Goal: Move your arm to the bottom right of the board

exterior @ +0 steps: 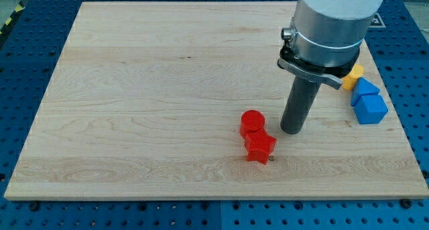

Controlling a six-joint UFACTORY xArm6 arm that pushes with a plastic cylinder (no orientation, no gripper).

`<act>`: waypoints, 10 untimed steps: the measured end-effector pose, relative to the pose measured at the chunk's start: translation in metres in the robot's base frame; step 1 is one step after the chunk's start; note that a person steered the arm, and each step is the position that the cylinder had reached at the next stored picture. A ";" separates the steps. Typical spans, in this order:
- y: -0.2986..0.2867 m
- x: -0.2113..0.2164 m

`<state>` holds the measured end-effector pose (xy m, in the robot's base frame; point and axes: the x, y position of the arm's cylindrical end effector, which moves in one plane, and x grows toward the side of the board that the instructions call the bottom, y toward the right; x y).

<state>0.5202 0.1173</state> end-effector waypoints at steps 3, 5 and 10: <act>0.001 0.007; 0.033 0.012; 0.108 0.031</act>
<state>0.5509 0.2252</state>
